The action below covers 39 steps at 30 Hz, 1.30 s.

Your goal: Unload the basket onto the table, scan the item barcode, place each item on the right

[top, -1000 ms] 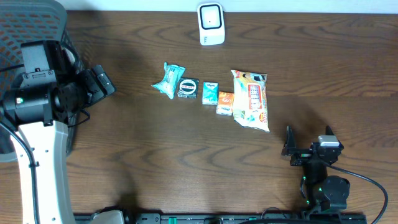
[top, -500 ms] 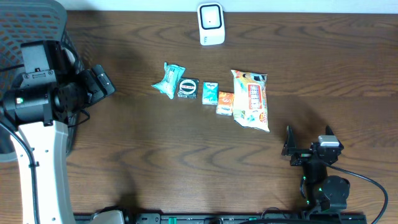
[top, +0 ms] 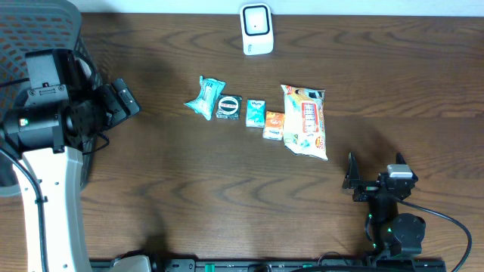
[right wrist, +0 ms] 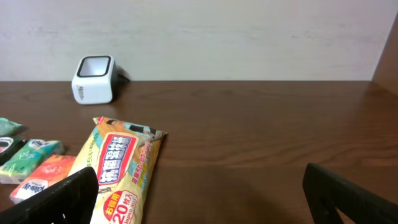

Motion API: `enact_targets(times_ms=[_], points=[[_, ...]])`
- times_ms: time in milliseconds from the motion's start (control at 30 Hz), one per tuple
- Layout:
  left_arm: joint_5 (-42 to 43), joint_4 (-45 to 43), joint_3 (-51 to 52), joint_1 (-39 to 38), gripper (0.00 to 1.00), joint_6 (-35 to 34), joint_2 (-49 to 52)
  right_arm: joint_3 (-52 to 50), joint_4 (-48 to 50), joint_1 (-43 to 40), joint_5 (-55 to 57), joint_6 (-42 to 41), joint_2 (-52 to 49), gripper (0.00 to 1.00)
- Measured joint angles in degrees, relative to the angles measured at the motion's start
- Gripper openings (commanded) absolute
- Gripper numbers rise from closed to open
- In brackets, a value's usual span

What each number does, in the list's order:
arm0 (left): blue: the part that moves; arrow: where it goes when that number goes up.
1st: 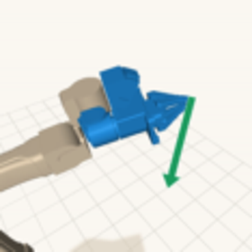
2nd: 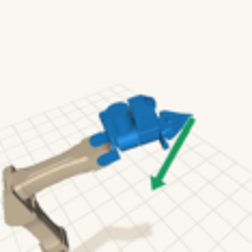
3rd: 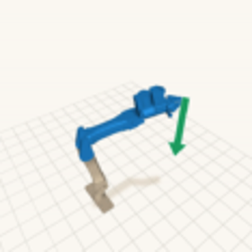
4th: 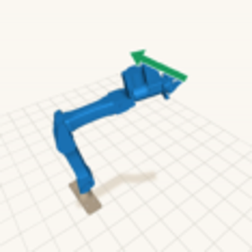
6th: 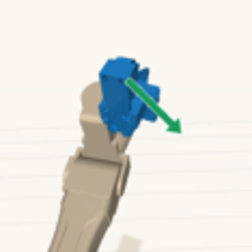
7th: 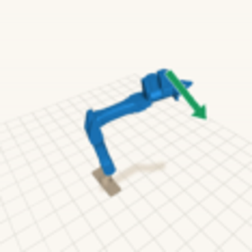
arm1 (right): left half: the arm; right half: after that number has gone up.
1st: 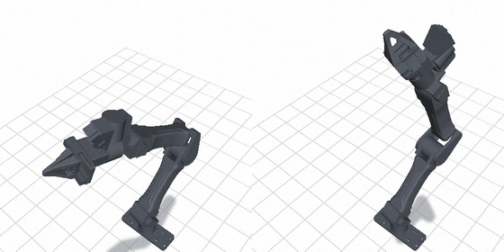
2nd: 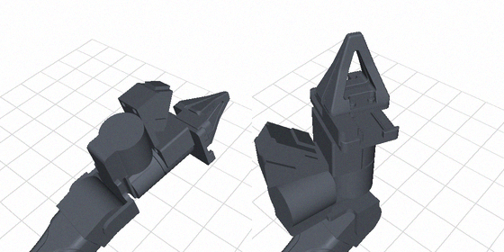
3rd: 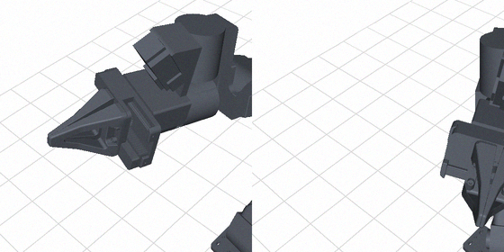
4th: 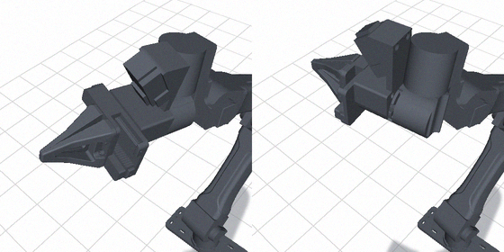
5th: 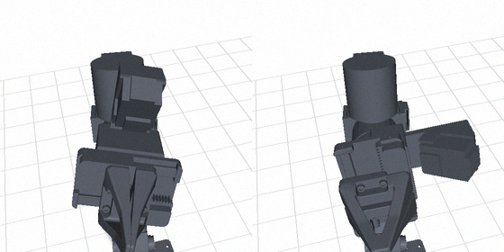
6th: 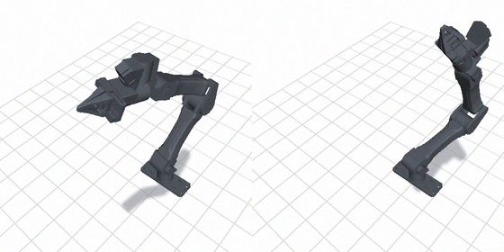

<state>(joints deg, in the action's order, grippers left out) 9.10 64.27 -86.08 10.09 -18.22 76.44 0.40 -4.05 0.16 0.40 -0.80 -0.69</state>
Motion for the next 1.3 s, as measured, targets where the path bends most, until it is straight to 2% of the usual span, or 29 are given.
enact_targets(times_ms=[467, 567, 700, 933, 1033, 1200, 1300], points=[[0.0, 0.0, 0.0, 0.0, 0.98, 0.0, 0.0, 0.0, 0.9, 0.0, -0.2, -0.3, 0.0, 0.99], [0.0, 0.0, 0.0, 0.0, 0.98, 0.0, 0.0, 0.0, 2.8, 0.0, -3.7, -5.9, 0.0, 0.99], [0.0, 0.0, 0.0, 0.0, 0.98, 0.0, 0.0, 0.0, 1.7, 0.0, -19.0, -21.9, 0.0, 0.99], [0.0, 0.0, 0.0, 0.0, 0.98, 0.0, 0.0, 0.0, 8.3, 0.0, -30.5, -43.0, -0.1, 0.99], [0.0, 0.0, 0.0, 0.0, 0.98, 0.0, 0.0, 0.0, 15.7, 0.0, -33.0, -47.6, 0.0, 0.99], [0.0, 0.0, 0.0, 0.0, 0.98, 0.0, 0.0, 0.0, 28.5, 0.0, -33.9, -50.6, 0.0, 0.99], [0.0, 0.0, 0.0, 0.0, 0.98, 0.0, 0.0, 0.4, 30.2, 0.0, -32.9, -51.2, 0.0, 0.99]])
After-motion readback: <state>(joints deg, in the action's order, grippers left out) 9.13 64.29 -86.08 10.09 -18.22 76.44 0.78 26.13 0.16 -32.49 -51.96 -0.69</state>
